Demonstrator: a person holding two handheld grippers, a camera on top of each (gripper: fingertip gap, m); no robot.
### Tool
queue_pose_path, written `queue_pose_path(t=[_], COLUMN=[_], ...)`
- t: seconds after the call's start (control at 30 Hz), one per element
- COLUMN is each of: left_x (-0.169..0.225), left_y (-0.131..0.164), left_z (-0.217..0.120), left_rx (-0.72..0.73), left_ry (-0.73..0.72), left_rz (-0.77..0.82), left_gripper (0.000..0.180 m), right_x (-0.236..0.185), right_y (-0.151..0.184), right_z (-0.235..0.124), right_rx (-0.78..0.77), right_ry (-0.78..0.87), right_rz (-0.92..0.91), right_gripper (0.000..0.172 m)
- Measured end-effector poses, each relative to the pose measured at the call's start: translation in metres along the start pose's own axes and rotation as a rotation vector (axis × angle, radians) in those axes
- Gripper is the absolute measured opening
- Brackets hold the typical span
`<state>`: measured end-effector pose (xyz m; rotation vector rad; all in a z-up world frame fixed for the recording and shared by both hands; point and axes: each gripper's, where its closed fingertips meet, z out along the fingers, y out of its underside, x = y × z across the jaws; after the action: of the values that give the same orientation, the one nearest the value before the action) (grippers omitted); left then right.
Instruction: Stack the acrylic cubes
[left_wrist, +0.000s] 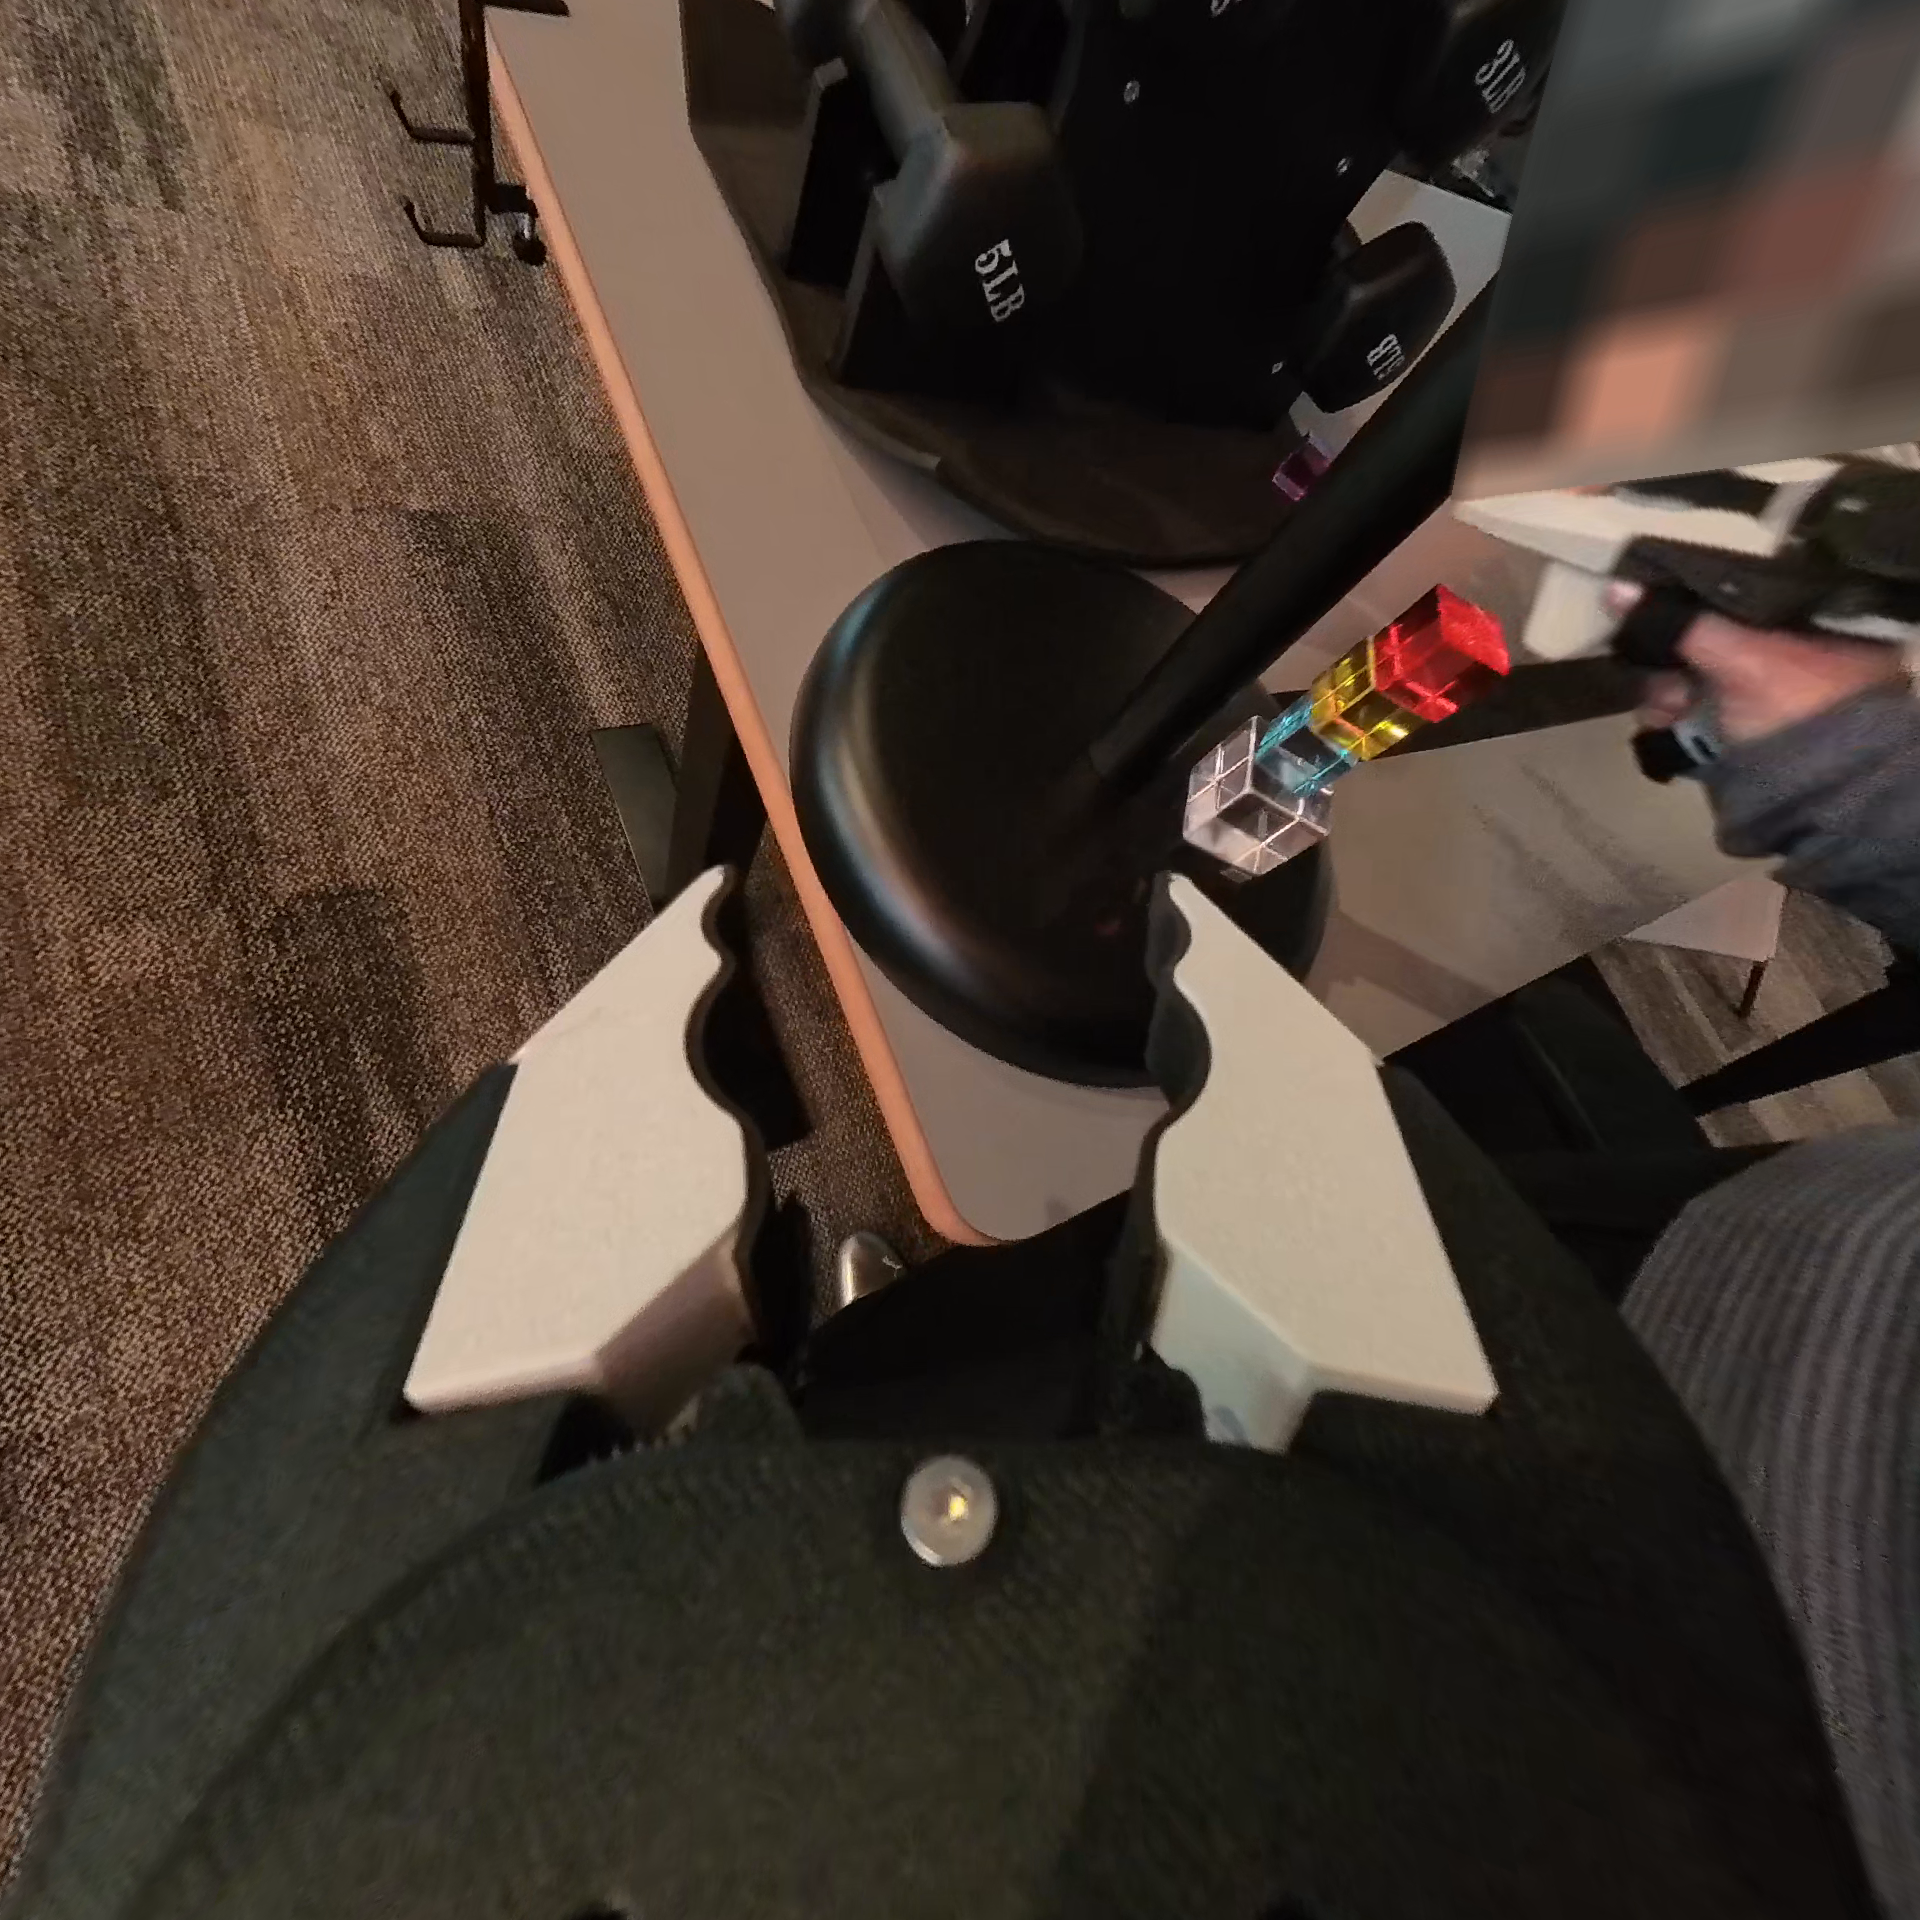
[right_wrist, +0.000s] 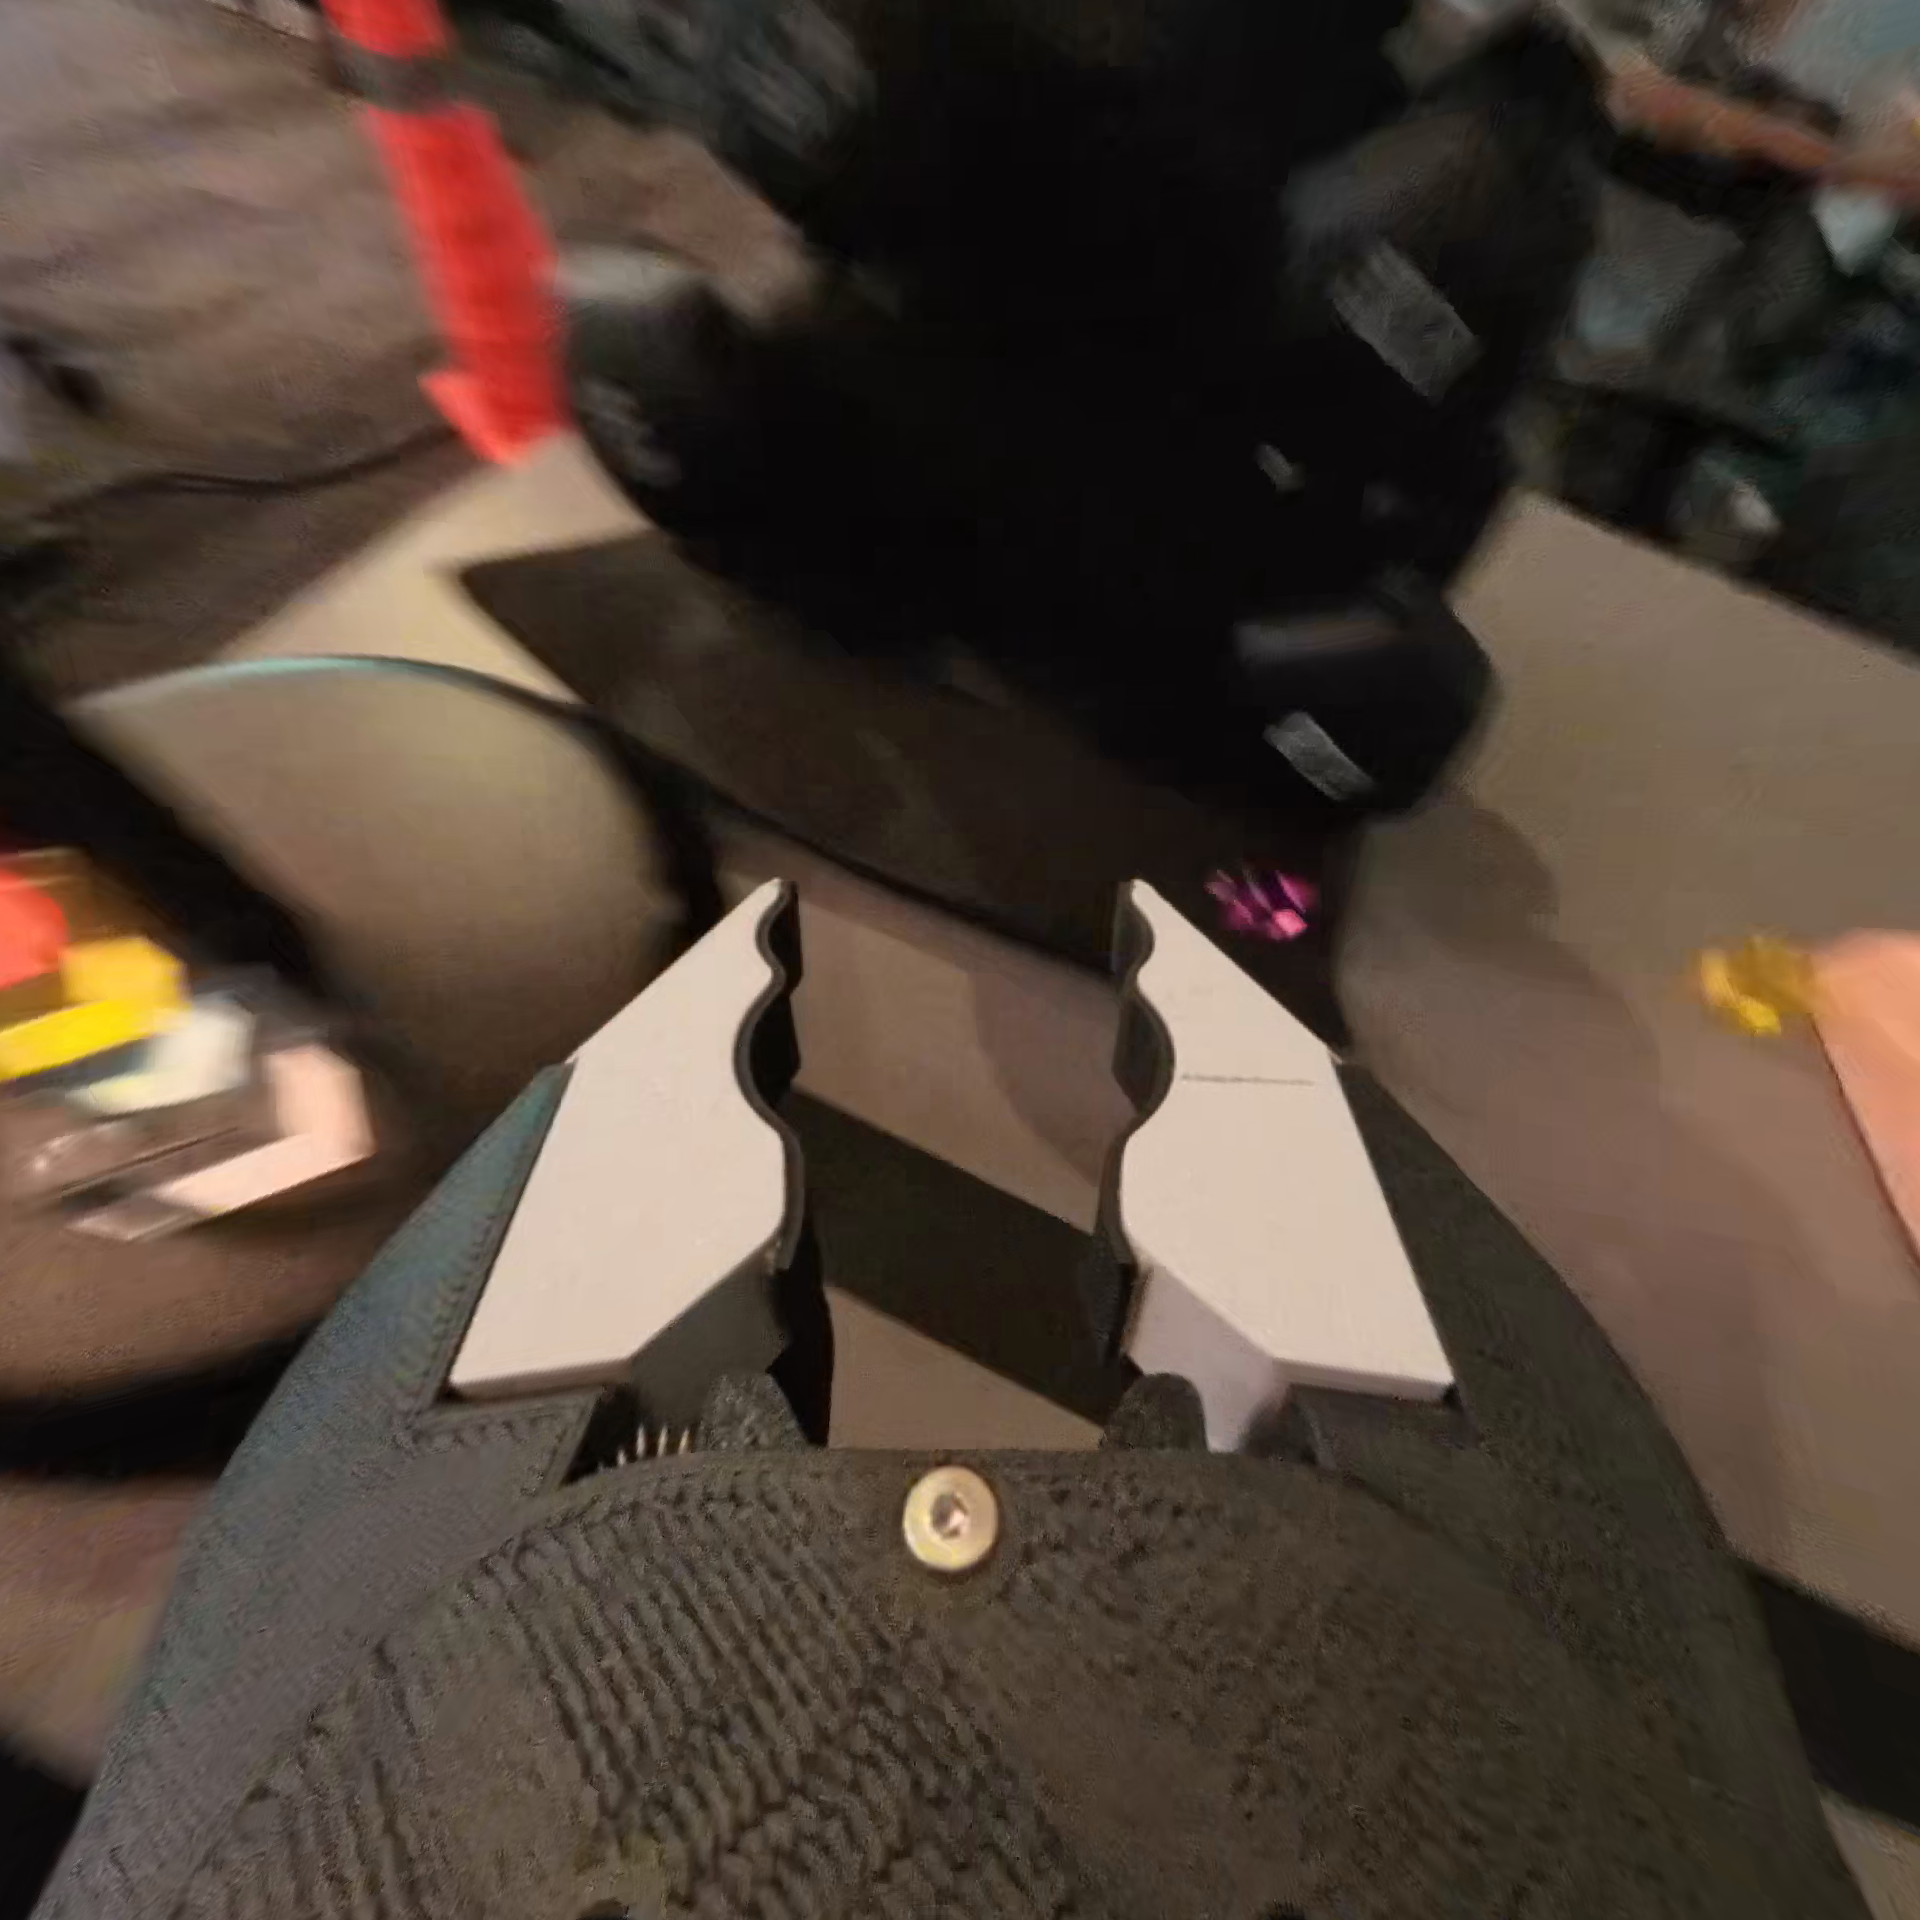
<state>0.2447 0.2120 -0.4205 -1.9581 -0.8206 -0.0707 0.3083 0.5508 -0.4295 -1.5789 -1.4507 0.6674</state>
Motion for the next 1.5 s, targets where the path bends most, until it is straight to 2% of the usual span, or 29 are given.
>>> queue_pose_path(t=[0.17,0.3,0.43,0.53,0.6,0.63,0.67,0.8,0.9,1.07,1.17,1.3,1.4,1.5], left_x=[0.004,0.002,-0.003,-0.006,-0.006,-0.005,-0.004,-0.001,0.001,0.005,0.007,0.01,0.01,0.009], left_y=[0.003,0.001,0.002,0.003,0.004,0.005,0.004,0.001,-0.001,-0.001,-0.003,-0.007,-0.009,-0.008], left_z=[0.0,-0.005,-0.012,-0.016,-0.016,-0.015,-0.015,-0.009,-0.003,0.007,0.012,0.017,0.017,0.017], left_rx=[-0.017,-0.017,-0.02,-0.023,-0.029,-0.033,-0.034,-0.031,-0.026,-0.031,-0.029,-0.03,-0.028,-0.03], left_ry=[0.002,-0.015,-0.043,-0.056,-0.057,-0.055,-0.052,-0.038,-0.024,0.002,0.017,0.033,0.036,0.037], left_rz=[0.012,0.011,0.009,-0.002,-0.004,-0.003,-0.002,0.0,-0.001,-0.002,-0.001,0.013,0.019,0.018], left_gripper=[0.077,0.077,0.077,0.077,0.077,0.077,0.078,0.077,0.076,0.076,0.076,0.076,0.076,0.076], right_x=[0.073,0.098,0.099,0.097,0.094,0.095,0.091,0.084,0.057,-0.027,-0.084,-0.137,-0.152,-0.161], right_y=[0.029,0.041,0.041,0.056,0.062,0.061,0.062,0.06,0.034,-0.04,-0.066,-0.062,-0.057,-0.057], right_z=[0.074,0.117,0.139,0.145,0.145,0.141,0.139,0.118,0.087,0.01,-0.03,-0.056,-0.059,-0.058], right_rx=[-0.098,-0.174,-0.174,-0.236,-0.251,-0.253,-0.258,-0.252,-0.16,-0.005,0.0,-0.079,-0.092,-0.088], right_ry=[0.163,0.204,0.109,0.053,0.025,0.02,-0.002,-0.003,-0.068,-0.287,-0.447,-0.592,-0.597,-0.61], right_rz=[0.224,0.232,0.183,0.18,0.164,0.15,0.148,0.142,0.158,0.135,0.053,-0.082,-0.16,-0.157], right_gripper=[0.06,0.061,0.069,0.073,0.063,0.035,0.026,0.024,0.025,0.025,0.025,0.025,0.025,0.025])
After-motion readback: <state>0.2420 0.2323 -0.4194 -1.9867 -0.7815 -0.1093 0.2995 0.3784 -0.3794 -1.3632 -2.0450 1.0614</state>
